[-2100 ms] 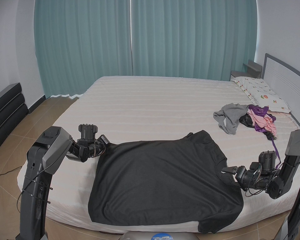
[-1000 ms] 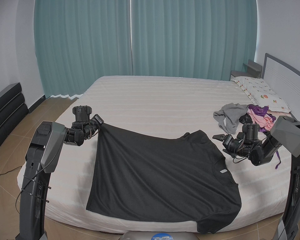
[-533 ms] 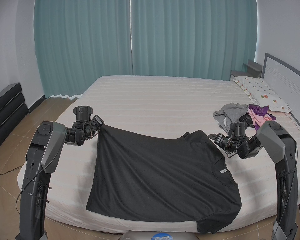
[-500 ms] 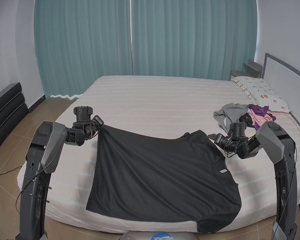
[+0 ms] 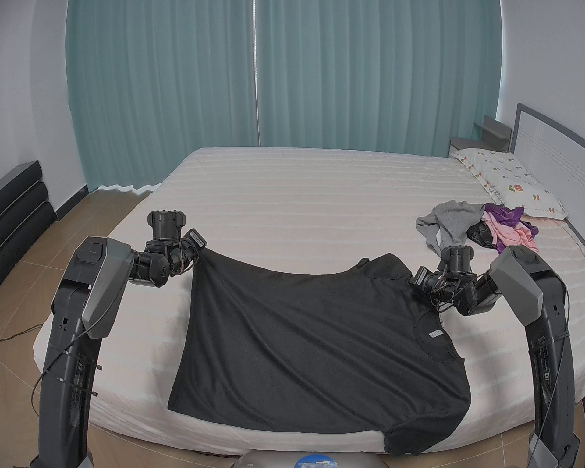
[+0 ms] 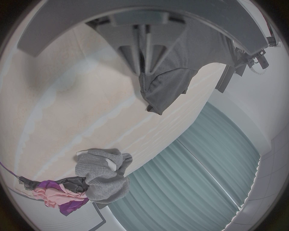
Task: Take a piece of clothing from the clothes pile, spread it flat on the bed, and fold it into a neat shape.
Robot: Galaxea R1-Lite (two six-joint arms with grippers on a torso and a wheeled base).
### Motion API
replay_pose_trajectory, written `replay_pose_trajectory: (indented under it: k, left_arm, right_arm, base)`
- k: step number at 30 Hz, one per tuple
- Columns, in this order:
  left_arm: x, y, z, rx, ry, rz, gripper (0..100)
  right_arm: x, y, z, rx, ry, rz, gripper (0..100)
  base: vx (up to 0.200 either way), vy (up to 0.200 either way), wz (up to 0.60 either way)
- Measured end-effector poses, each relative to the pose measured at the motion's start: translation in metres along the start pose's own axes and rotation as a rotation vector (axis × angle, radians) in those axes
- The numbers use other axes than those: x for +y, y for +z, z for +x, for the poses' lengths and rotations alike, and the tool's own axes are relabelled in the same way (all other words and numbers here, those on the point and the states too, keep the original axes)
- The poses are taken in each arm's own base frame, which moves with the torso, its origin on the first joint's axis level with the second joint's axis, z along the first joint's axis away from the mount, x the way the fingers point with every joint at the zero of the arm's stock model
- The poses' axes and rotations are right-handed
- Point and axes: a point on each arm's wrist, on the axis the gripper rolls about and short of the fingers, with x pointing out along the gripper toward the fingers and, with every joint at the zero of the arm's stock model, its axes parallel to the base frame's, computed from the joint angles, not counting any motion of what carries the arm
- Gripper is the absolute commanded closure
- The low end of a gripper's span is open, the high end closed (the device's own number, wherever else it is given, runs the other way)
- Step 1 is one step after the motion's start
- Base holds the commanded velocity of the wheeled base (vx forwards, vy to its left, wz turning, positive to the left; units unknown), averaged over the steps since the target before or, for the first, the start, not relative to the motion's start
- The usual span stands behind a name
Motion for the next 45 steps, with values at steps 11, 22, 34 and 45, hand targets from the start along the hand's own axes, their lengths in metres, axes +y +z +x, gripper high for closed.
replay_pose_trajectory:
  k: [11, 22, 34, 45]
  left_arm:
    - [-0.003, 0.003, 0.0, -0.012, -0.01, 0.0, 100]
    - [-0.004, 0.007, 0.003, -0.044, -0.037, -0.003, 100]
    - [0.001, 0.0, 0.01, -0.057, -0.066, -0.005, 100]
    - [0.014, -0.017, 0.019, -0.025, -0.04, -0.001, 100]
  right_arm:
    - [-0.002, 0.028, -0.003, -0.132, 0.016, 0.013, 100]
    - [0.0, 0.066, -0.008, -0.303, 0.006, 0.034, 100]
    - [0.005, 0.072, -0.004, -0.363, 0.035, 0.027, 100]
    - [-0.01, 0.05, 0.012, -0.328, -0.006, 0.031, 100]
  base:
    - [0.0, 0.0, 0.0]
    - [0.0, 0.0, 0.0]
    - [0.0, 0.0, 0.0]
    - [0.0, 0.0, 0.0]
